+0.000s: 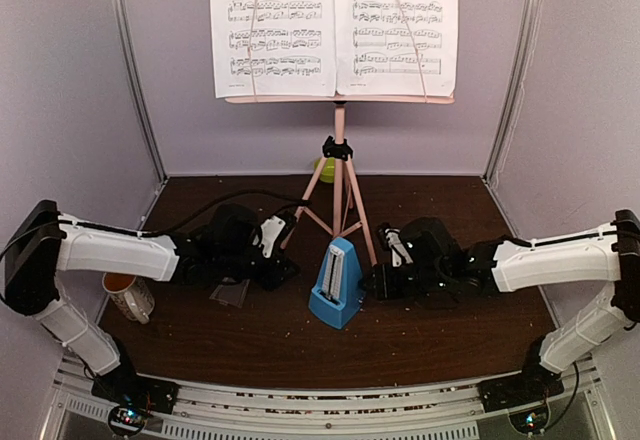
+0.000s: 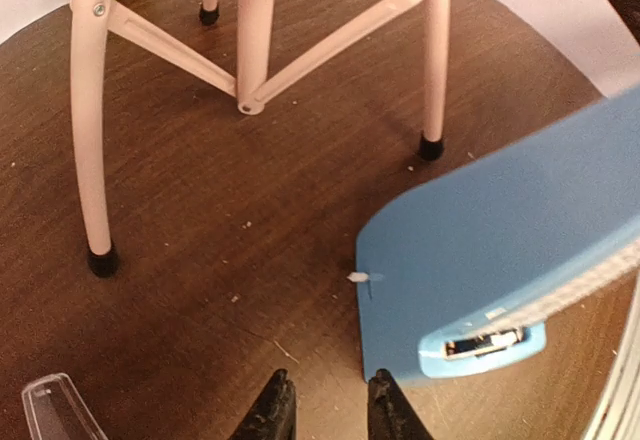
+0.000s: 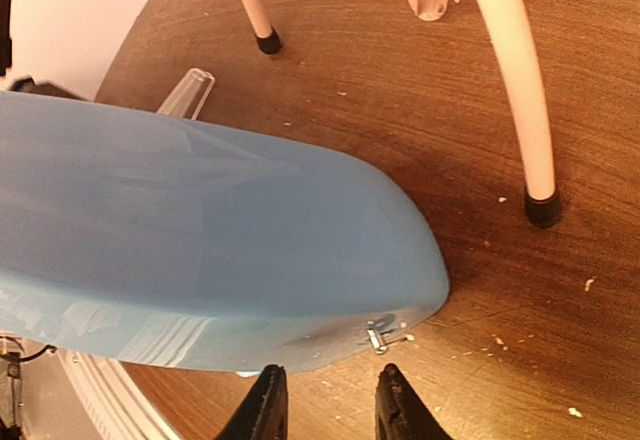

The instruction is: Set up the instrument practice props

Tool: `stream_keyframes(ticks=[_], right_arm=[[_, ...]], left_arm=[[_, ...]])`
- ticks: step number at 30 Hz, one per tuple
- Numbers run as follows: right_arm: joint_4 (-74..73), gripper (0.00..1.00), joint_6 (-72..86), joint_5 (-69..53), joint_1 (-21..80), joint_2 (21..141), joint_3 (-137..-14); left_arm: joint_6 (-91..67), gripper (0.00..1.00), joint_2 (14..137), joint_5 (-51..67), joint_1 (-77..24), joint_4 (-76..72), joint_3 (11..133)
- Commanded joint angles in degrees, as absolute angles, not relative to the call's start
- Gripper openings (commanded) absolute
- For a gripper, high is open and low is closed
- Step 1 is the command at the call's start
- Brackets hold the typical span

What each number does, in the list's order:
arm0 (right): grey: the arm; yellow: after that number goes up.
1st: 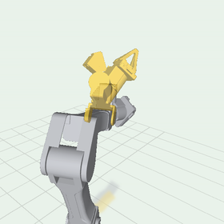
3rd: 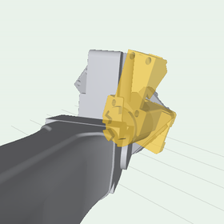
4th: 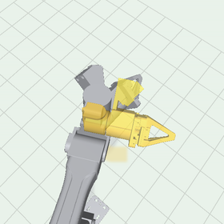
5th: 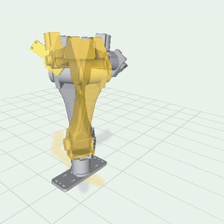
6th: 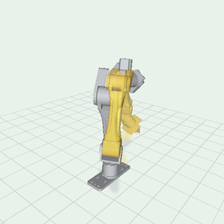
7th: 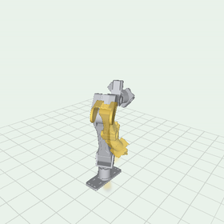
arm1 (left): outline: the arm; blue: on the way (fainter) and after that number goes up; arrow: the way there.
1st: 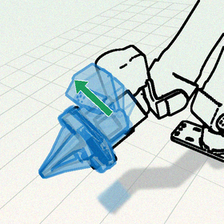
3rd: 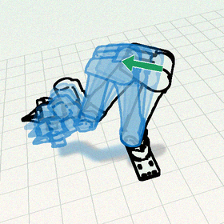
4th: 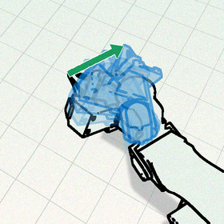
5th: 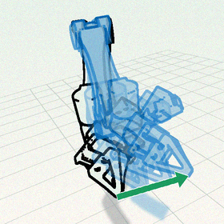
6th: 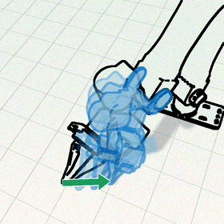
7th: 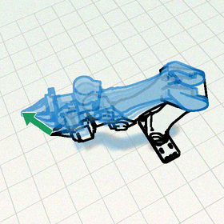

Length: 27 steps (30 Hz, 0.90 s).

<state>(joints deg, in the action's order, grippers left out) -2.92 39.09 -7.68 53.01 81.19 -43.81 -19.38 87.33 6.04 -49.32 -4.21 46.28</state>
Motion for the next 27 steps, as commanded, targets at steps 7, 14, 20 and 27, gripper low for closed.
stream_keyframes(ticks=[7,14,20,27], right_arm=[[-7.2,0.23,41.8,-0.2,52.8,86.2,-48.3],[-7.6,0.22,41.1,0.5,52.4,86.3,-48.8],[-8.0,0.23,40.3,0.4,51.4,86.2,-48.7],[-7.3,0.26,38.7,0.3,50.6,84.2,-47.7]], left_arm=[[-16.1,0.26,98.1,5.9,-50.1,-3.5,53.8],[-14.9,0.26,95.0,11.6,-53.4,-7.7,50.1],[-15.8,0.26,93.9,15.7,-55.3,-11.3,48.4],[-16.3,0.26,94.9,17.2,-57.5,-11.8,50.4]])
